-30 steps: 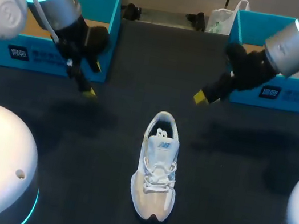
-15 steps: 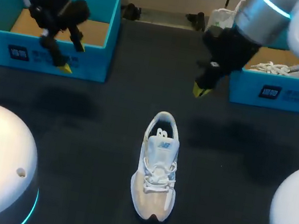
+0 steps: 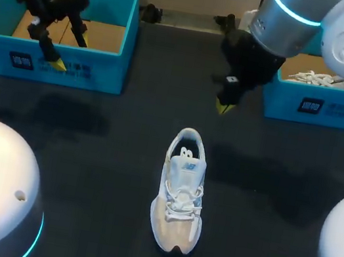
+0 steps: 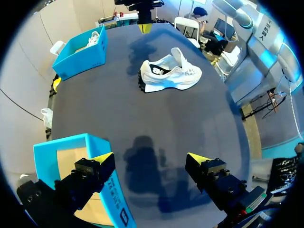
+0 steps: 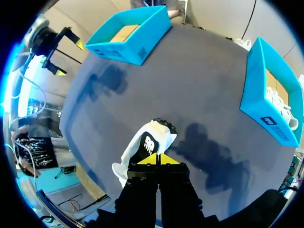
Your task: Take the shoe out of the shoebox, open the shoe tongue, remove and reinsert the insole, then place the shoe into the shoebox
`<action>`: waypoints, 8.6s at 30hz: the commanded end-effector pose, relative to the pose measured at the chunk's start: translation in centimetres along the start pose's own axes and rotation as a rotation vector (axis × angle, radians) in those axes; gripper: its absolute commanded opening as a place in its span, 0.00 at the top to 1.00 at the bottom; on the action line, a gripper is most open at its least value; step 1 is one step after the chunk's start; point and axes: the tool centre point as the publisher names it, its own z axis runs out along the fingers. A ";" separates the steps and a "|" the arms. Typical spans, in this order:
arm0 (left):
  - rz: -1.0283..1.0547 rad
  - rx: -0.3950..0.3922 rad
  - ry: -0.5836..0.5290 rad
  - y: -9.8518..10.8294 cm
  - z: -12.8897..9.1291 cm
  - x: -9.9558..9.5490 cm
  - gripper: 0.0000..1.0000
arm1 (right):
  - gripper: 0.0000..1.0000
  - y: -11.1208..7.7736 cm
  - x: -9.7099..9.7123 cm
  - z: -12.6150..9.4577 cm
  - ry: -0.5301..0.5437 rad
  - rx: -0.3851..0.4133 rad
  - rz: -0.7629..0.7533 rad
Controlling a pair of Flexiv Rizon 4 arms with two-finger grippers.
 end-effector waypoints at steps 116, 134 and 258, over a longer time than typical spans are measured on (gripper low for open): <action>0.000 -0.002 -0.003 0.0 0.0 0.2 0.00 | 1.00 -4.5 2.6 15.9 -0.632 0.015 0.696; 0.000 -0.002 -0.003 0.0 0.0 0.2 0.00 | 1.00 -5.1 1.0 19.1 -0.636 0.098 0.699; 0.000 -0.002 -0.003 0.0 0.0 0.2 0.00 | 0.00 -13.7 11.7 8.1 -0.189 0.158 0.434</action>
